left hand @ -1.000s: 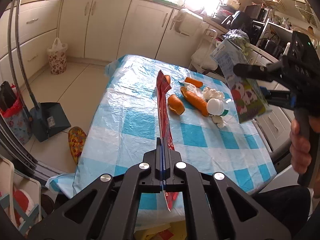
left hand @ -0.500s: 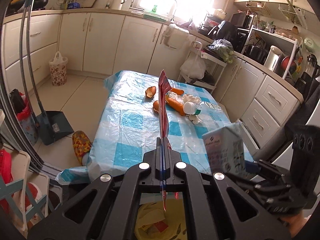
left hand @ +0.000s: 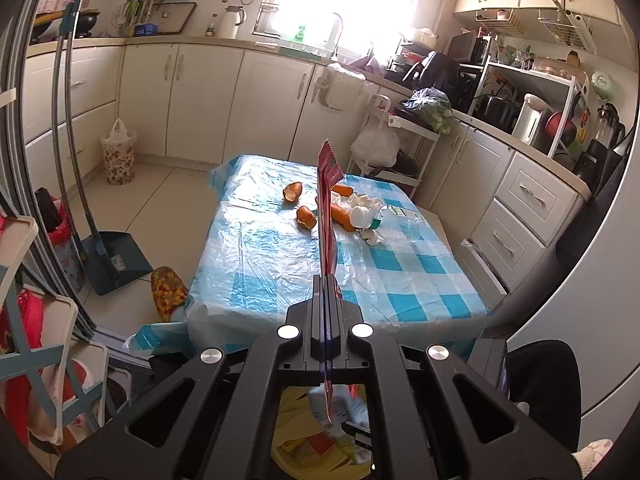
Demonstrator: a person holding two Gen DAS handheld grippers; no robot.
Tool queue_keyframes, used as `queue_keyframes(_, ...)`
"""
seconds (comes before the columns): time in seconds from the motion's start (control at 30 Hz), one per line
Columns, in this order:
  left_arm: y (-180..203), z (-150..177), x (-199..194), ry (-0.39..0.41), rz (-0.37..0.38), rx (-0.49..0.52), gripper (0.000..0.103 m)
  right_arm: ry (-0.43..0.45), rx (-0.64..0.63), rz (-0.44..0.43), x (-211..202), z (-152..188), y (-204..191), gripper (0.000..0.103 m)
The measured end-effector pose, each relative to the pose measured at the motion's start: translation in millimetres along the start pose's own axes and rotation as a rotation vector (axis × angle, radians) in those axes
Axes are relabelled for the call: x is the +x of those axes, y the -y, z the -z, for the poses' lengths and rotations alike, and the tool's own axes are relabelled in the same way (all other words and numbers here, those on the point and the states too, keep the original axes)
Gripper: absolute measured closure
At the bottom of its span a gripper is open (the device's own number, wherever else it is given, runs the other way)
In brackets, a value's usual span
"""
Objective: Collect trash
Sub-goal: 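Carry the milk carton over the yellow bucket and open the right tool, then lower the red wrapper into the yellow bucket and open the left tool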
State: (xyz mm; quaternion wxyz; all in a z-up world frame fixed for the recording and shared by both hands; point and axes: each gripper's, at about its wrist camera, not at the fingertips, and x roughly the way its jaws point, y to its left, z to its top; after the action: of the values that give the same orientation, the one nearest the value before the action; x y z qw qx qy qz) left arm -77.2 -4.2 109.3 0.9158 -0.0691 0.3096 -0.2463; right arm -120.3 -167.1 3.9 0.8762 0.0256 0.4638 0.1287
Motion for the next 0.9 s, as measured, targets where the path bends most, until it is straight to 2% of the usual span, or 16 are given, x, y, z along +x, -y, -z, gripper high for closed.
queue_keyframes(0.17,2,2,-6,0.000,-0.006,0.007,0.102,0.054,0.049,0.023,-18,2,8,0.031)
queue_keyframes(0.27,5,7,-9,-0.005,-0.007,0.013,0.102,0.103,0.092,0.031,-32,5,13,0.030)
queue_keyframes(0.5,12,31,-6,-0.074,-0.005,0.047,0.102,0.278,0.204,0.086,-80,8,37,0.028)
queue_keyframes(0.6,17,52,8,-0.157,0.003,0.059,0.102,0.357,0.251,0.119,-99,12,49,0.026)
queue_keyframes(0.7,22,76,31,-0.277,-0.004,0.083,0.102,0.416,0.293,0.134,-113,16,58,0.026)
queue_keyframes(0.8,31,99,62,-0.413,-0.022,0.138,0.102,0.438,0.308,0.132,-117,15,64,0.026)
queue_keyframes(0.9,42,114,84,-0.506,-0.058,0.210,0.102,0.440,0.303,0.126,-116,15,64,0.025)
